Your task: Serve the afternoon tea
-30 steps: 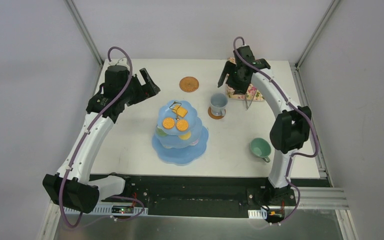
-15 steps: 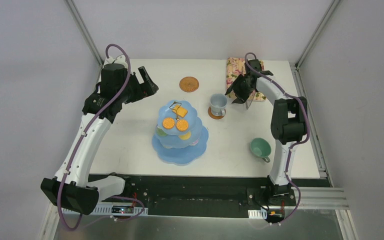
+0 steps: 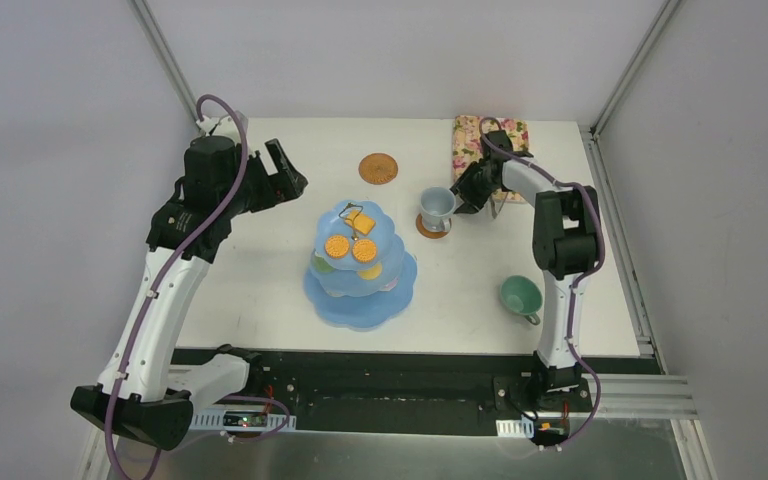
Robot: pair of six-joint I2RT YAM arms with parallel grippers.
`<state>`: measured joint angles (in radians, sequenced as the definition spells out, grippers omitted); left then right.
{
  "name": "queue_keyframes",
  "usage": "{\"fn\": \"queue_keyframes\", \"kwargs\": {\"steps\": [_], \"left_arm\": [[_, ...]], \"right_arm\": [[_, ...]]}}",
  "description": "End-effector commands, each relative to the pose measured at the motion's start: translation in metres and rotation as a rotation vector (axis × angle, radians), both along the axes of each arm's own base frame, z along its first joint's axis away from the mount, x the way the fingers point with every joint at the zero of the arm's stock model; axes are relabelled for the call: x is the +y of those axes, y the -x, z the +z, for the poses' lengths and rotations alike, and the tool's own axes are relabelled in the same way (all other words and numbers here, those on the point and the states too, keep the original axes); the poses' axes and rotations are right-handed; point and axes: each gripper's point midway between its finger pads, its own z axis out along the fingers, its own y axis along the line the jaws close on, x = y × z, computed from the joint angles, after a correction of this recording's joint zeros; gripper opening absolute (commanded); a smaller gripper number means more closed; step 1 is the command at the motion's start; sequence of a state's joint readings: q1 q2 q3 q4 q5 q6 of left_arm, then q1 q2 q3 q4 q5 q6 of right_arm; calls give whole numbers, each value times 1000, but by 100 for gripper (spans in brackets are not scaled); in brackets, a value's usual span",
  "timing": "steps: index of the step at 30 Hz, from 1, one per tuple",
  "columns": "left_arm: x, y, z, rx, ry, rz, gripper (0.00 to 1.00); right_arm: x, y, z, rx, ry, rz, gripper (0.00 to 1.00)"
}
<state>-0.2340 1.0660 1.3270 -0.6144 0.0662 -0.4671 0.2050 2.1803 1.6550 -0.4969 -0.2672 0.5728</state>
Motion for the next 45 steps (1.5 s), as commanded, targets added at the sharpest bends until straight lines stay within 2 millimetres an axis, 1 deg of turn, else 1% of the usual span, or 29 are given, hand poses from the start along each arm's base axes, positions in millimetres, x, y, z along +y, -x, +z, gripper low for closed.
{"fn": "queue_keyframes", "kwargs": {"steps": [1,3,6,8,11,12,15,18,21,23,25,26,28,29,31,34,37,38,39,41,43,45], "left_arm": [[9,2,12,-30,-17,29,86],[11,1,13,-24,6,63,88],[4,-4,20,-40,67,60,89],[3,-7,19,-32,100,89,90],[10,-13,15,-9,181,159,93],[10,-16,17,-14,215,163,92],[20,-30,14,-2,323,197,91],[25,-46,6,20,395,219,90],[20,-69,-5,51,443,225,90],[18,-87,-24,96,480,248,90],[19,-101,-44,154,527,284,89],[17,-108,-50,179,560,294,88],[11,-114,-55,210,584,278,86],[8,-116,-56,218,584,265,86],[8,-112,-61,242,560,261,86],[11,-100,-72,292,519,269,86],[10,-86,-84,345,503,269,86],[11,-80,-86,356,493,269,86],[11,-76,-86,360,483,266,86],[13,-66,-87,365,453,258,86],[15,-55,-87,373,426,251,86],[16,-43,-88,383,406,246,86]], "right_arm": [[16,5,-7,-9,-31,55,45],[22,8,-11,1,-42,74,42],[33,16,-13,6,-47,113,41],[39,25,-12,17,-59,125,41],[49,38,-10,21,-79,139,40],[51,42,-8,21,-86,143,40],[51,45,-6,21,-93,138,40],[45,36,2,-4,-87,120,42],[33,19,25,-22,-126,72,49],[26,8,42,-42,-166,39,53],[29,-7,58,-102,-184,59,59],[34,-17,68,-141,-194,80,61],[41,-34,71,-185,-203,111,62],[46,-43,65,-194,-211,120,61],[58,-62,67,-235,-240,137,58],[80,-89,72,-312,-276,158,50],[103,-113,74,-399,-297,193,50],[111,-119,74,-416,-311,199,48],[121,-122,77,-414,-356,188,38],[136,-130,79,-453,-387,195,35],[149,-135,81,-491,-399,209,29],[160,-138,77,-514,-394,217,27]]}}
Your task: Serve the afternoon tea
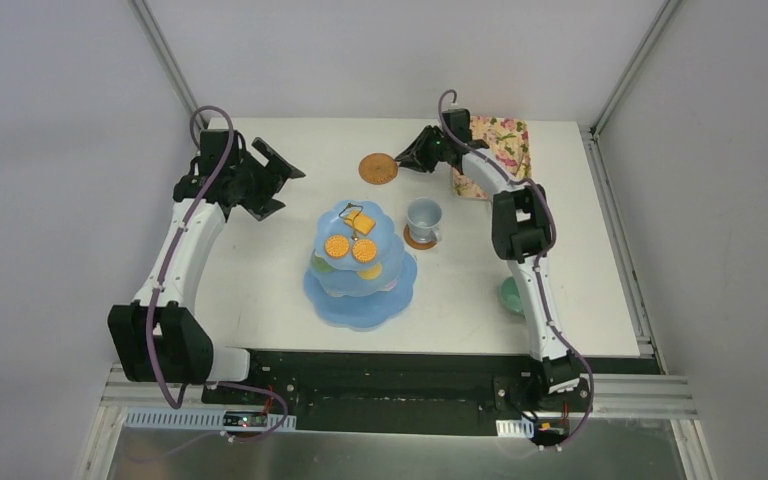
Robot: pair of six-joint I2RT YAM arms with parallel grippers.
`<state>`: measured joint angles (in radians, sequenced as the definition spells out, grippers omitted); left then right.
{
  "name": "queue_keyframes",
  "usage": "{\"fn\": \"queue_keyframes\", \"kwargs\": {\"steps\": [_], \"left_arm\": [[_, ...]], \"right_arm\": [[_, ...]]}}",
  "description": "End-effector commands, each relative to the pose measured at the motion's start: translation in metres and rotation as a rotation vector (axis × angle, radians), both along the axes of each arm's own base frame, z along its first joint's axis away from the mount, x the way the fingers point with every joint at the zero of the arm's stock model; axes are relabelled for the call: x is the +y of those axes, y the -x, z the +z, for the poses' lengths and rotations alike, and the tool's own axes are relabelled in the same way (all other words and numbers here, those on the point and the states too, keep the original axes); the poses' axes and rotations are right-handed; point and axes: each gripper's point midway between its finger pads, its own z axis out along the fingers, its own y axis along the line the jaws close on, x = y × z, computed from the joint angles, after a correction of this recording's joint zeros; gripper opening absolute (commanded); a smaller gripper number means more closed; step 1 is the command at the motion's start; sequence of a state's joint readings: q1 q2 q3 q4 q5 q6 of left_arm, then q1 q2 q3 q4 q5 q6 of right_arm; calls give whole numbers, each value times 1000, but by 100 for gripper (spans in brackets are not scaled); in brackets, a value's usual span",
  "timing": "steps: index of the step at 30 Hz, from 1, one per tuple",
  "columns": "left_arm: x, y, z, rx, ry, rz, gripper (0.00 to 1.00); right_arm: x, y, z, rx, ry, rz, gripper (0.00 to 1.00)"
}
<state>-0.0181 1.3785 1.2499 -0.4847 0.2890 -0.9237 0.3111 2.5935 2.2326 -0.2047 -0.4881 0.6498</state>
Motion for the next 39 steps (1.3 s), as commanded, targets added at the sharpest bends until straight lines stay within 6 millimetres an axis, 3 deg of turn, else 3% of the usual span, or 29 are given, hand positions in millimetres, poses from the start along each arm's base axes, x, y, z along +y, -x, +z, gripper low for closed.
{"fn": "queue_keyframes", "kwargs": {"steps": [1,6,10,13,18,22,28,33,39], "left_arm": [[2,36,7,11,-48,-54,86],[4,55,10,21,-63,-58,86],[4,66,20,-1,-65,-61,86],[5,75,28,-18,-75,-69,86],[4,84,42,-51,-91,-95,86],[-2,84,48,-81,-72,-134,86],[-9,81,55,-139,-65,-185,86],[-14,85,56,-176,-43,-205,86],[-12,99,65,-231,-88,-217,86]], "right_arm": [[35,-19,40,-156,-84,30,27],[44,-21,10,-116,-46,-2,24],[45,-11,-14,-54,23,4,22],[33,2,-37,16,123,-4,21],[-10,35,-64,128,354,-5,20],[-55,61,-65,170,549,-18,21],[-104,106,-65,251,636,-27,22],[-145,150,-79,333,722,-68,22],[-172,191,-81,380,788,-74,20]]}}
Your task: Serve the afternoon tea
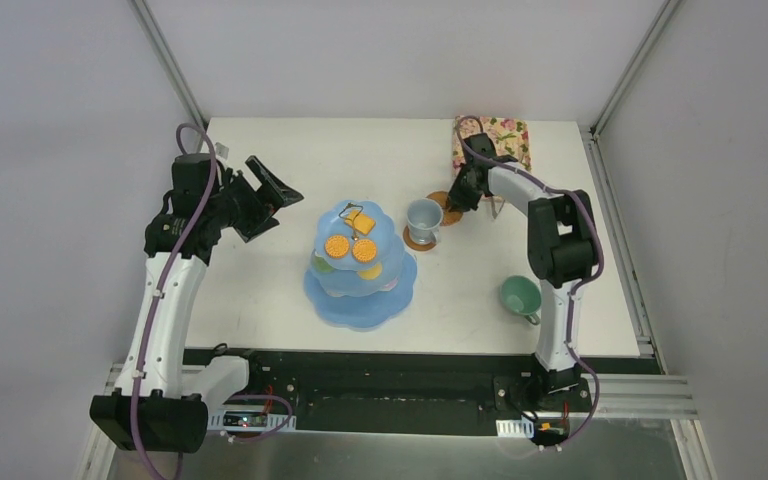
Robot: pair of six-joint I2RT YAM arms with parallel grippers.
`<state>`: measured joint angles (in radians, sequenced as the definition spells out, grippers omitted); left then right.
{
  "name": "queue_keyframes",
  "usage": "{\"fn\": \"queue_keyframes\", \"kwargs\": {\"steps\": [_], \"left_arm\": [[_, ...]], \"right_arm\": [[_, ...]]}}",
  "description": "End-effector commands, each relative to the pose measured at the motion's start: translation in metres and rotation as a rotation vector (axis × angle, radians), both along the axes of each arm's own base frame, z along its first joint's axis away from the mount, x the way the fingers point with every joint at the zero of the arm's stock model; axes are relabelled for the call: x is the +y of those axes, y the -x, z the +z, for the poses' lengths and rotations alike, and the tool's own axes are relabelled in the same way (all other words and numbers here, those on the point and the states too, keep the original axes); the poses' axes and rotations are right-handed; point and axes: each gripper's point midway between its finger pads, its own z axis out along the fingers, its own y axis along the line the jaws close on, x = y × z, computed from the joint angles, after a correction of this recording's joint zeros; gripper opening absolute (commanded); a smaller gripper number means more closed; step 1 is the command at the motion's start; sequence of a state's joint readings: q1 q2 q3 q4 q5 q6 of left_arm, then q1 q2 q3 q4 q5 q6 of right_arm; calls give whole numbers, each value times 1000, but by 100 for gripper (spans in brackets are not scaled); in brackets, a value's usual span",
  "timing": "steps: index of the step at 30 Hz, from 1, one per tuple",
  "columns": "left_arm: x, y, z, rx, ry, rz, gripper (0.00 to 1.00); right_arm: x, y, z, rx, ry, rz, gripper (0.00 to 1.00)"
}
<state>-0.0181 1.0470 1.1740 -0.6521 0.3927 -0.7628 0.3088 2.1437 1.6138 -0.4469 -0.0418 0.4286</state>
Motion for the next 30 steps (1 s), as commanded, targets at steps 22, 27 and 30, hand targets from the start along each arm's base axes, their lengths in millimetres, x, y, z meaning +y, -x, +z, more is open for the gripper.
{"fn": "queue_keyframes", "kwargs": {"steps": [22,27,30], "left_arm": [[-7,30,34,-239,-268,-163,89],[-11,31,31,-234,-286,-186,90],[-12,30,33,-244,-289,-186,90]], "right_arm": [[-28,240,-16,233,105,-14,29],[-14,225,-13,181,36,-43,33],[-5,214,-14,173,25,-34,36]]}}
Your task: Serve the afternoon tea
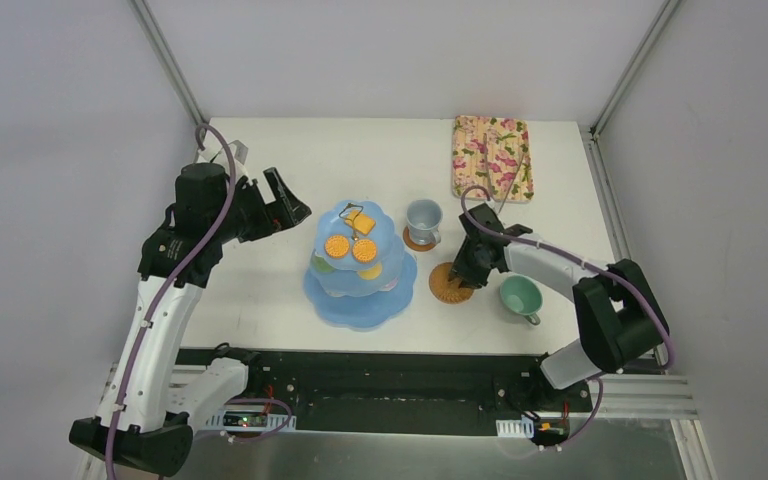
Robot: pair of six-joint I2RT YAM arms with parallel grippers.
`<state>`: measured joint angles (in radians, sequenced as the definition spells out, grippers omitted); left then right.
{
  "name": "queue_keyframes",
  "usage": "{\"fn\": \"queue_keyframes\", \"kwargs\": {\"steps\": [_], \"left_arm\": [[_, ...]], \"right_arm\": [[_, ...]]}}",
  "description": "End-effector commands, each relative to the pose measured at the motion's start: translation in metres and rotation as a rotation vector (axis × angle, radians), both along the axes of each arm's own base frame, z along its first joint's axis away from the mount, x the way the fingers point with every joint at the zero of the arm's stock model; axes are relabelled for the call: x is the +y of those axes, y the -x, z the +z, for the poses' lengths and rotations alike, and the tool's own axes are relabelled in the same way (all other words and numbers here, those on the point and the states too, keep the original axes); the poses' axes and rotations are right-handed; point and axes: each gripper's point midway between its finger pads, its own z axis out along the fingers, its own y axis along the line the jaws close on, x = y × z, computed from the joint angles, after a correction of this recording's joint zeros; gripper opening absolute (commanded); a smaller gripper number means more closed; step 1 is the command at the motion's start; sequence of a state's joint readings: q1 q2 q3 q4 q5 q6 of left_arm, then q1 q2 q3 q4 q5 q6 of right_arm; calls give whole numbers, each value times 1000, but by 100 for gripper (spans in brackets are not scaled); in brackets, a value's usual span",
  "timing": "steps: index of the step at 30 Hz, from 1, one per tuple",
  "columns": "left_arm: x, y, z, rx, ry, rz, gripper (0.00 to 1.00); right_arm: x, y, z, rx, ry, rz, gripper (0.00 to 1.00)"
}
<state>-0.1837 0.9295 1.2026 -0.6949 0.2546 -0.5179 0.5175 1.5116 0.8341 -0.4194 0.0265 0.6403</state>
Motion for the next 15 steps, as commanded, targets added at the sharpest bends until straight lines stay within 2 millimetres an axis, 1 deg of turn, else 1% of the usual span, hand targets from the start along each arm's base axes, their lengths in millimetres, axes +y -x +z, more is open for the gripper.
{"fn": "queue_keyframes", "kwargs": {"steps": [1,4,6,8,9,11,14,15], "left_arm": [[2,-2,10,-51,-33,-5,90],[6,0,11,-61,-53,1,90],[10,3,9,-61,-71,9,90],[13,5,8,-63,-87,12,91],[14,6,8,-65,-94,14,91],[15,6,8,-63,-99,18,90],[14,4,7,-62,-95,16,91],[13,2,6,-60,-93,18,91]], "right_arm": [[12,-1,-13,65,-21,-8,37],[21,-7,-8,64,-31,12,38],[21,-10,-4,64,-19,17,39],[19,-10,6,59,-6,22,40],[15,-13,13,33,7,13,41],[12,-15,35,-15,3,8,45],[8,-22,80,-107,-5,11,55],[4,-23,94,-139,5,14,60]]}}
